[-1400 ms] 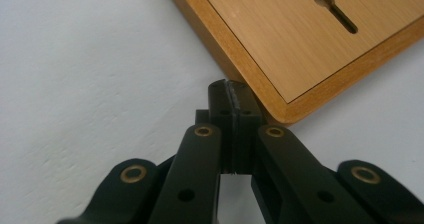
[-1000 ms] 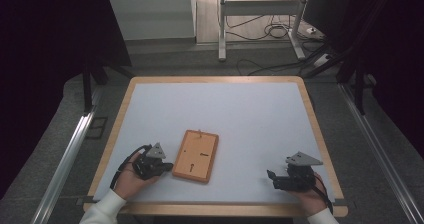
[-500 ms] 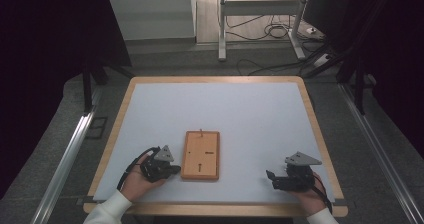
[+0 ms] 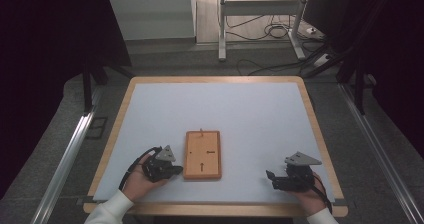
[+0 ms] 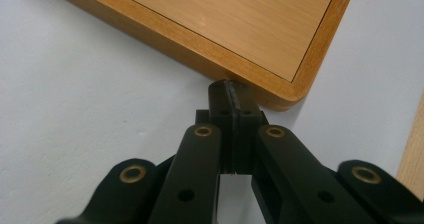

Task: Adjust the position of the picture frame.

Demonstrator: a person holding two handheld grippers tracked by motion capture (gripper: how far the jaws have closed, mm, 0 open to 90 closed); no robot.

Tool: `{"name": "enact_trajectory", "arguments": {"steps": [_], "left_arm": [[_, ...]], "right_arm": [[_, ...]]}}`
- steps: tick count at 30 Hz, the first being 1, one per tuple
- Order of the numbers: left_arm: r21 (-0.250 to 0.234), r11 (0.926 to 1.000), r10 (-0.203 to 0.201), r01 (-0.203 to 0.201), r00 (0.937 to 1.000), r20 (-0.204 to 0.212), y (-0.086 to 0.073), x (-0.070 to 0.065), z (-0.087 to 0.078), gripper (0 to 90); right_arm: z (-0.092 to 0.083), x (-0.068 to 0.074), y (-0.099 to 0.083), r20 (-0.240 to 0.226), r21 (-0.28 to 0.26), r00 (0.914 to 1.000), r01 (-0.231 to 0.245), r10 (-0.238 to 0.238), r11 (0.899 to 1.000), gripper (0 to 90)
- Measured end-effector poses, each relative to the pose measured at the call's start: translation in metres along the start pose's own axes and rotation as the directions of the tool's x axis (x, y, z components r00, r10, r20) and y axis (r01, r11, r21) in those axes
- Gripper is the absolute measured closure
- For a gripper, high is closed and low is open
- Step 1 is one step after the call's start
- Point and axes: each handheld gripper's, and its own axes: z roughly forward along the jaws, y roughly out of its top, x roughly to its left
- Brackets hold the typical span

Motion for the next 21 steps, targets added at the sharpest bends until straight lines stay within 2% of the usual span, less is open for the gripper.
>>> {"name": "enact_trajectory", "arguments": {"steps": [6,9,13,18,21], "left_arm": [[-0.027,0.9995,-0.019,0.018,0.9995,-0.024,-0.001,0.006,-0.006,90.0],[-0.057,0.998,-0.027,0.024,0.9989,-0.039,-0.003,0.007,-0.009,90.0],[-0.12,0.9923,-0.04,0.033,0.9974,-0.059,-0.003,0.01,-0.013,71.9],[-0.144,0.9881,-0.064,0.054,0.9953,-0.072,-0.004,0.014,-0.013,52.8],[-0.154,0.9865,-0.07,0.056,0.9942,-0.082,-0.003,0.015,-0.012,47.0]], "right_arm": [[-0.001,-0.001,0.0,0.001,-0.004,1.0,-0.002,0.002,1.0,13.5],[-0.001,-0.001,0.0,0.001,-0.004,1.0,-0.001,0.001,1.0,13.5],[0.0,0.0,-0.001,0.0,-0.002,1.0,0.0,0.0,1.0,13.5],[-0.001,0.003,0.001,0.002,-0.029,0.9999,0.012,-0.012,1.0,13.5],[0.0,0.007,0.001,-0.016,-0.038,0.9994,0.03,-0.031,0.999,13.6]]}}
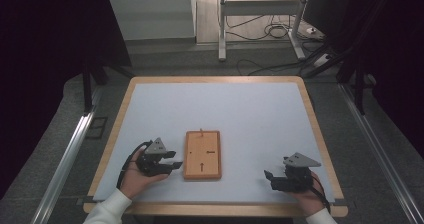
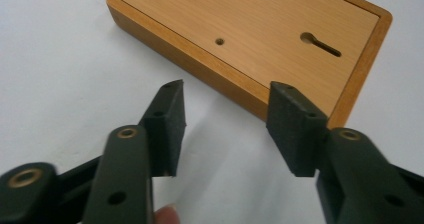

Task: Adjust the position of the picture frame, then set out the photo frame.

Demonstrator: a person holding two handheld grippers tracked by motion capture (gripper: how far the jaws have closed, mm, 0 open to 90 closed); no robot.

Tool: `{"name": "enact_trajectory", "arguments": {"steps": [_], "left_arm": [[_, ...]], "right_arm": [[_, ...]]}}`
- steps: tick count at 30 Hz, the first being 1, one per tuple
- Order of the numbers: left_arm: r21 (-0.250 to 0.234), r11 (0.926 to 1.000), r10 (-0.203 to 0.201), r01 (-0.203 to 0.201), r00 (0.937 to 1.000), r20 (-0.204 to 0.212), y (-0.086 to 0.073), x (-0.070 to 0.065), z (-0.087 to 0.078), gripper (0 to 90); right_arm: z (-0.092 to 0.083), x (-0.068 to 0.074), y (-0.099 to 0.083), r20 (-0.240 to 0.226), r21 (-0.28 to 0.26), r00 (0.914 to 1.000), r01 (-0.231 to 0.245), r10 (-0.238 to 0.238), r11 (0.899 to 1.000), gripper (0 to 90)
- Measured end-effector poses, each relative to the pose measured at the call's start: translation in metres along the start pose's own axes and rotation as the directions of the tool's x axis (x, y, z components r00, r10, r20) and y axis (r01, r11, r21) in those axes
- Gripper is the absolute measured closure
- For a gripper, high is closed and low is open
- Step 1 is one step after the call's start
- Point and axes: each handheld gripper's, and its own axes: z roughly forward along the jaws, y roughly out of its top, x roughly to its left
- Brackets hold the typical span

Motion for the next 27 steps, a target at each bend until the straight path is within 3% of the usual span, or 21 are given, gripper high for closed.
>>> {"name": "enact_trajectory", "arguments": {"steps": [5,16,27], "left_arm": [[-0.013,0.9999,-0.008,0.008,0.9997,-0.022,0.002,0.003,0.003,38.7],[-0.037,0.9981,-0.051,0.049,0.9979,-0.04,0.007,0.009,0.001,34.0],[-0.058,0.9975,-0.043,0.04,0.998,-0.047,0.027,0.016,0.008,34.1]], "right_arm": [[0.0,0.006,0.002,-0.051,-0.034,0.9982,0.029,-0.031,0.999,13.6],[0.002,0.009,0.003,-0.073,-0.035,0.996,0.048,-0.051,0.998,13.5],[0.003,0.013,0.004,-0.083,-0.026,0.9945,0.062,-0.064,0.998,13.5]]}}
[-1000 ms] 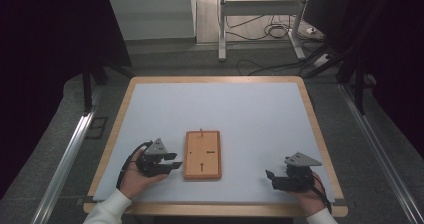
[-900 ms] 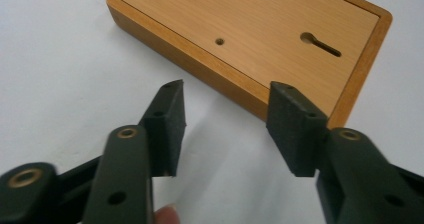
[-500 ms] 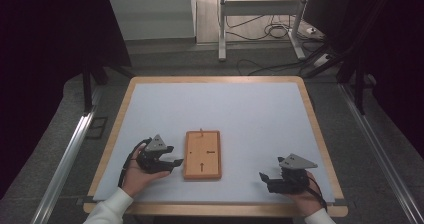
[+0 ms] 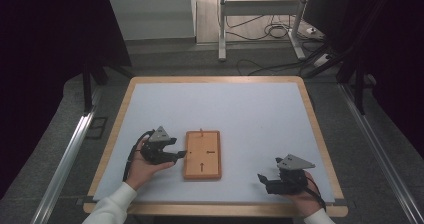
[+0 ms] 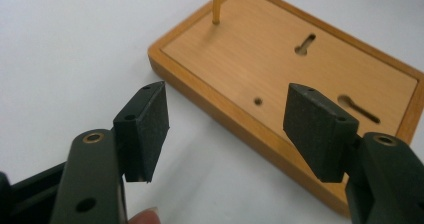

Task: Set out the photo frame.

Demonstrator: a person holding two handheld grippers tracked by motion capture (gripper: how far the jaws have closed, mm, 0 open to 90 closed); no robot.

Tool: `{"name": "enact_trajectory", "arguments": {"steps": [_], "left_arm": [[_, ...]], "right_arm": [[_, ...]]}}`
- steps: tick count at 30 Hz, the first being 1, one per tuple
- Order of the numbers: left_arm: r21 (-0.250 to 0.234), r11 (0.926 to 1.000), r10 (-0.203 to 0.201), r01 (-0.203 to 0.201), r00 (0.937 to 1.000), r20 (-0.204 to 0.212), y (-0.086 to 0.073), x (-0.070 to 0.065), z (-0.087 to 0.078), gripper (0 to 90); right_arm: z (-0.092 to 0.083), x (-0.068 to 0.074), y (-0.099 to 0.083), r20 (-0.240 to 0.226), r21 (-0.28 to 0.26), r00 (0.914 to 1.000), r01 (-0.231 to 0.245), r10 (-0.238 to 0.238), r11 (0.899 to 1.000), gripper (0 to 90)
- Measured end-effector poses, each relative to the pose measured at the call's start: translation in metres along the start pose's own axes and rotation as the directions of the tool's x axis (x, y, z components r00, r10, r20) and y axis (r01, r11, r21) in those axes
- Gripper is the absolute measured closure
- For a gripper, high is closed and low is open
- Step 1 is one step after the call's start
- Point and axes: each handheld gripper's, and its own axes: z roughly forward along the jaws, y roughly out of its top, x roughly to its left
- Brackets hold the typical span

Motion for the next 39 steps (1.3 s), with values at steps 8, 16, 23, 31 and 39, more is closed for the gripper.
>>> {"name": "enact_trajectory", "arguments": {"steps": [8,16,23,31,39], "left_arm": [[-0.019,0.9998,-0.008,0.009,0.9999,0.01,0.012,0.007,0.007,34.2],[-0.029,0.9996,-0.006,0.007,0.9995,0.03,0.026,0.011,0.018,34.6],[-0.025,0.9996,0.015,-0.014,0.9995,0.029,0.033,0.009,0.025,34.8],[-0.028,0.9993,0.026,-0.025,0.9983,0.053,0.044,0.009,0.038,38.9],[-0.012,0.9989,0.045,-0.044,0.9969,0.064,0.051,0.005,0.054,44.5]], "right_arm": [[0.001,0.002,0.002,-0.007,0.002,1.0,0.001,-0.001,1.0,13.5],[0.008,0.005,0.01,-0.006,-0.017,0.9999,0.01,-0.01,1.0,13.5],[0.007,0.014,0.01,-0.013,-0.023,0.9983,0.056,-0.057,0.998,13.5],[0.008,0.013,0.008,-0.013,-0.018,0.9984,0.054,-0.054,0.998,13.5],[0.004,0.013,0.01,0.009,-0.034,0.9984,0.056,-0.055,0.998,13.5]]}}
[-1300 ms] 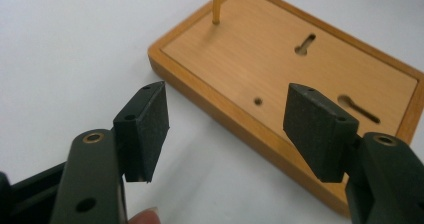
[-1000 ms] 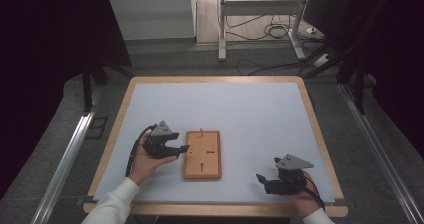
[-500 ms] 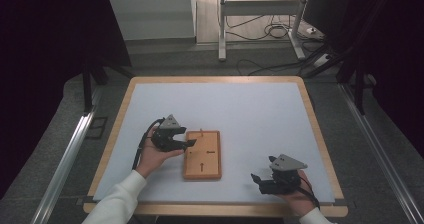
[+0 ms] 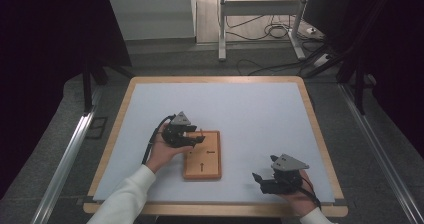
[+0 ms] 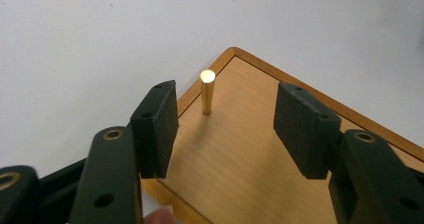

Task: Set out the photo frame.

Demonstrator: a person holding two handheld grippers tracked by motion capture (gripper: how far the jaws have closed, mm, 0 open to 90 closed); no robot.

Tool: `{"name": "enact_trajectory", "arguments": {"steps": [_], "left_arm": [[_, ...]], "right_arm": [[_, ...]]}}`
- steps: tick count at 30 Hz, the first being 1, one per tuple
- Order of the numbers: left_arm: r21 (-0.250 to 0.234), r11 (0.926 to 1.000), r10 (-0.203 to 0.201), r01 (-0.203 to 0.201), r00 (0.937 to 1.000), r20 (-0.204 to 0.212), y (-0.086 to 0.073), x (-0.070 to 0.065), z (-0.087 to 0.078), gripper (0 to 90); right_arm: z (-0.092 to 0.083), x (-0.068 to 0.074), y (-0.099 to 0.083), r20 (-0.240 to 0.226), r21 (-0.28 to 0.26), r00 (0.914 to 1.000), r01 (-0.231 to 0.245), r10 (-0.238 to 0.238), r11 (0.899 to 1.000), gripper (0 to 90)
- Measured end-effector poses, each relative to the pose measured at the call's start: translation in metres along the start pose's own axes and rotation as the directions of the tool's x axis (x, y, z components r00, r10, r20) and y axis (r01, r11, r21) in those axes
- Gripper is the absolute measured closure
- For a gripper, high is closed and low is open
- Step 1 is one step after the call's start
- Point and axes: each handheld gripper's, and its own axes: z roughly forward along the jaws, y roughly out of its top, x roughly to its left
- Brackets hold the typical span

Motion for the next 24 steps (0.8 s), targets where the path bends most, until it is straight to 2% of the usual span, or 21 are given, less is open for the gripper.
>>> {"name": "enact_trajectory", "arguments": {"steps": [4,10,13,15,23,24], "left_arm": [[0.013,0.9997,0.02,-0.02,0.9998,0.003,0.001,0.001,0.005,47.4],[0.018,0.9996,0.022,-0.022,0.9997,-0.009,0.001,0.005,0.009,52.3],[0.02,0.9997,0.017,-0.017,0.9999,0.001,0.001,0.007,0.013,55.1],[0.028,0.9993,0.024,-0.025,0.9995,0.022,0.002,0.008,0.014,61.4],[0.03,0.999,0.032,-0.033,0.9993,0.018,0.005,0.01,0.02,70.6],[0.032,0.9989,0.033,-0.034,0.9992,0.02,0.006,0.01,0.021,74.0]], "right_arm": [[0.001,0.002,-0.001,0.001,0.008,1.0,0.001,-0.001,1.0,13.5],[0.002,0.001,-0.001,0.005,0.01,1.0,0.0,0.0,1.0,13.5],[0.003,0.001,0.0,0.006,0.009,1.0,-0.002,0.002,1.0,13.5],[0.003,0.001,0.001,0.003,0.009,1.0,0.002,-0.002,1.0,13.5],[0.005,0.002,0.003,-0.003,0.005,0.9999,0.014,-0.014,1.0,13.5],[0.005,0.002,0.003,-0.003,0.003,0.9999,0.01,-0.01,1.0,13.5]]}}
